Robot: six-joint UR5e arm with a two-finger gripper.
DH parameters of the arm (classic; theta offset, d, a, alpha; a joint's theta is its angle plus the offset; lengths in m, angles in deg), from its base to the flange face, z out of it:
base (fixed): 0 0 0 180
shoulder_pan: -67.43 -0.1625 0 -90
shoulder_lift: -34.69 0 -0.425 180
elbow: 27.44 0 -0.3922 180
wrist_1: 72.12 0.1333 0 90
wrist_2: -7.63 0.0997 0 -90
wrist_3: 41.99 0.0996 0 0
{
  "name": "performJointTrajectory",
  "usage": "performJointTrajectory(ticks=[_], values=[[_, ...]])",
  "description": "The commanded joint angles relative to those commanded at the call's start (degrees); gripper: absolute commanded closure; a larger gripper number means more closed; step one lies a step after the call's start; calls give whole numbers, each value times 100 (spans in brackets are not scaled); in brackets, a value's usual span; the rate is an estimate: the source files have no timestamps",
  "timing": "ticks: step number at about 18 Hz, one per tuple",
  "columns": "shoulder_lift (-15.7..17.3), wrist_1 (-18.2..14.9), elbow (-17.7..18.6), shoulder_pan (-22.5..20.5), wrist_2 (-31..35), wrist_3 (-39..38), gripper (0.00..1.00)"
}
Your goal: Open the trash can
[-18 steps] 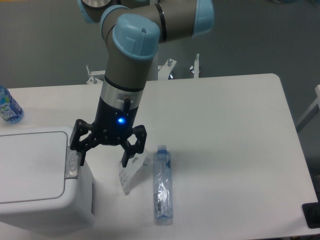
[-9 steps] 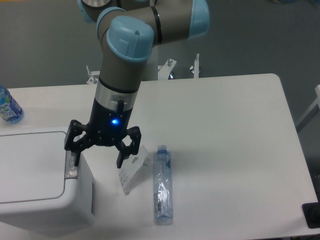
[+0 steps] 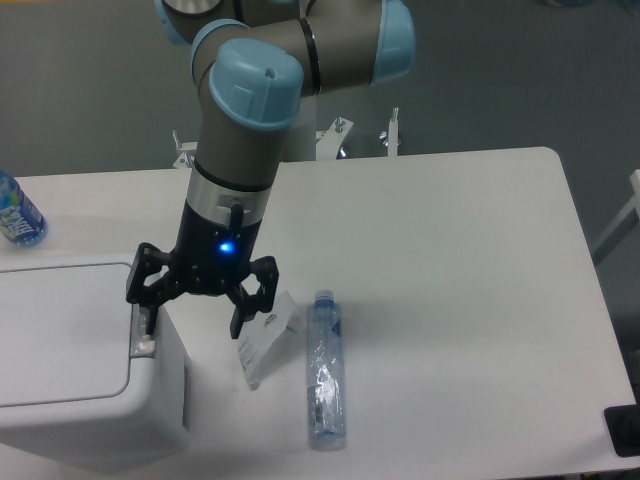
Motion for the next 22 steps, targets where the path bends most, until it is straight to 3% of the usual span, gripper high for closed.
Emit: performJointTrajectory(ticks=[18,22], values=[[-35,35,-18,0,9,0,0],[17,61,-237,-17,9,61,0]])
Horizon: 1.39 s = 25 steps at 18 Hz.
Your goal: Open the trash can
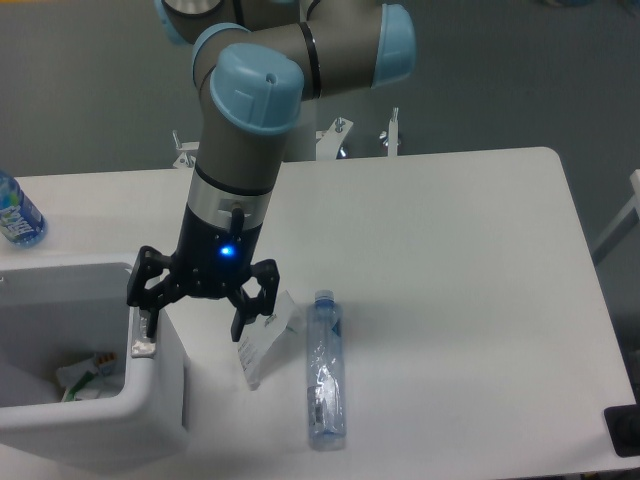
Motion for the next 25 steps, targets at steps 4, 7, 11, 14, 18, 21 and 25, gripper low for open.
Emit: performJointTrajectory(ticks=[4,7,11,14,18,21,25], values=[[-18,474,-439,-105,288,438,0],[9,466,-659,-395,580,800,0],[9,431,-774,-737,903,1080,0],[123,405,-739,-957,1458,1318,0],[167,186,-520,-1283,1477,2563,0],[316,-262,-335,-1511,1485,3636,0],[439,-886,-308,-1845,1564,4831,0]])
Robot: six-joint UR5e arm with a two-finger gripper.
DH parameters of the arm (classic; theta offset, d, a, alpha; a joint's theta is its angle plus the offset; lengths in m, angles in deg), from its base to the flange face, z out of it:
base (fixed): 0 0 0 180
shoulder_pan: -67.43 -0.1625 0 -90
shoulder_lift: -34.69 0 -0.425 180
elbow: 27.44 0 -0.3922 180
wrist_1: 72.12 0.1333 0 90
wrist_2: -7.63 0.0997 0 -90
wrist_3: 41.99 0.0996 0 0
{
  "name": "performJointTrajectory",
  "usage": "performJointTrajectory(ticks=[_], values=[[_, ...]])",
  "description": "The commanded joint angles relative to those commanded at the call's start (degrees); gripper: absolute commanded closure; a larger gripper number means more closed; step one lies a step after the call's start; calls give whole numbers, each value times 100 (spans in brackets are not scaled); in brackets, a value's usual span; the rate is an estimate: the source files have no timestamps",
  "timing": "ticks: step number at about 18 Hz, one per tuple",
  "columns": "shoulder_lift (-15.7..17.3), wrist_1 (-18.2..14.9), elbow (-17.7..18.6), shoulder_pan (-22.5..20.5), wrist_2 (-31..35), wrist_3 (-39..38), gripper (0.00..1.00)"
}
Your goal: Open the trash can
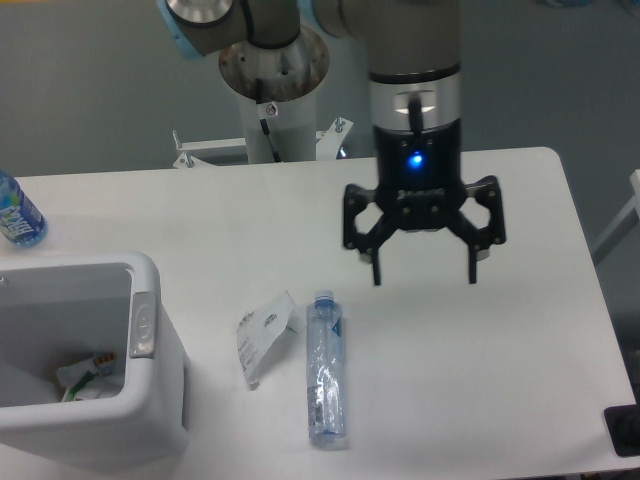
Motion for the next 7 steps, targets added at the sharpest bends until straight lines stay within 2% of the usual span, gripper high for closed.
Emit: performJointTrajectory(ticks=[4,7], values=[[211,-335,166,-342,97,1548,0],[299,-371,255,-440,106,1762,0]])
